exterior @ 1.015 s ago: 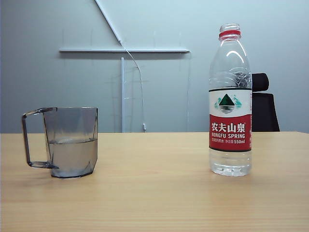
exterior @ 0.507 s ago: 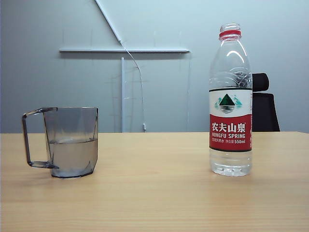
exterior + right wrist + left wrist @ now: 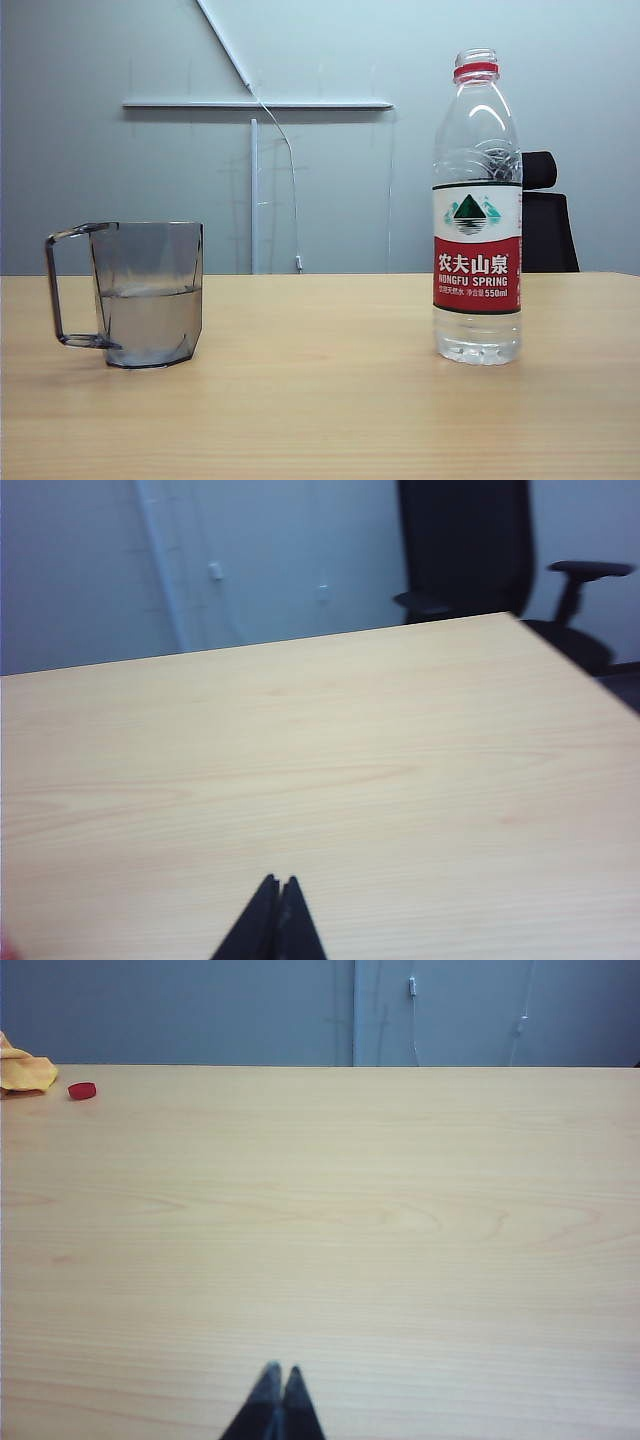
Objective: Pick up the mineral water bottle on the table and pour water into the mug until it's half full.
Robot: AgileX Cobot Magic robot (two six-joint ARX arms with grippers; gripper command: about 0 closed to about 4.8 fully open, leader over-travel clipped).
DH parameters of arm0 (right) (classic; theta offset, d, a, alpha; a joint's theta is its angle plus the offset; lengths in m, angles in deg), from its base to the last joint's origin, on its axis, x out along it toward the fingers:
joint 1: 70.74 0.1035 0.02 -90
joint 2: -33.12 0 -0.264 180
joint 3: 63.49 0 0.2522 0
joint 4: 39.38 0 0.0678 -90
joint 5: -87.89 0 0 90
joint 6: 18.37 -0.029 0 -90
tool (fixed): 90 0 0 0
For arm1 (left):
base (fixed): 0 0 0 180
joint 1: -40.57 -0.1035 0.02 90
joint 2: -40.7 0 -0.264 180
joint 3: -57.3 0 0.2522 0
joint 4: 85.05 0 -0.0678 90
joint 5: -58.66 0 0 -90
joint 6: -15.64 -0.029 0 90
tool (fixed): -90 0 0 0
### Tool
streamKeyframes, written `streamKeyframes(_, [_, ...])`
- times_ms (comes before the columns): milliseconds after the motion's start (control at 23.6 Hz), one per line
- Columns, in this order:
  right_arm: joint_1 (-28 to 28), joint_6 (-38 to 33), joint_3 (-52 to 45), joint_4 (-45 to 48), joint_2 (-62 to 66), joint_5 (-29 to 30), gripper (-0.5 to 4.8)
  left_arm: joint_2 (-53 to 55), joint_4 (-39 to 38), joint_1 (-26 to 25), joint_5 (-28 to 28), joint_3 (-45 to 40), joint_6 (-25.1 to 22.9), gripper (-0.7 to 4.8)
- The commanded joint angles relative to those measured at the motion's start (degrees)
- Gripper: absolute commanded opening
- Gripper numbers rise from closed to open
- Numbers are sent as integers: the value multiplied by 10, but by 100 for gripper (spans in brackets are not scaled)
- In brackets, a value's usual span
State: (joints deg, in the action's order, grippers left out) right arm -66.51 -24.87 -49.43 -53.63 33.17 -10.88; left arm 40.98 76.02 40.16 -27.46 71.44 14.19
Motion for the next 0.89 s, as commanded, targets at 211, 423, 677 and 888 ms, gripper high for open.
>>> streamKeyframes(211, [-83, 10, -3, 12, -1, 87, 13, 1, 5, 0, -1, 1, 2, -2])
streamKeyframes(423, [-102, 10, -3, 12, -1, 101, 13, 1, 5, 0, -1, 1, 2, -2])
streamKeyframes(677, [-101, 16, -3, 12, -1, 99, 13, 1, 5, 0, -1, 1, 2, -2])
streamKeyframes(888, [-84, 51, -3, 12, -1, 98, 13, 1, 5, 0, -1, 1, 2, -2])
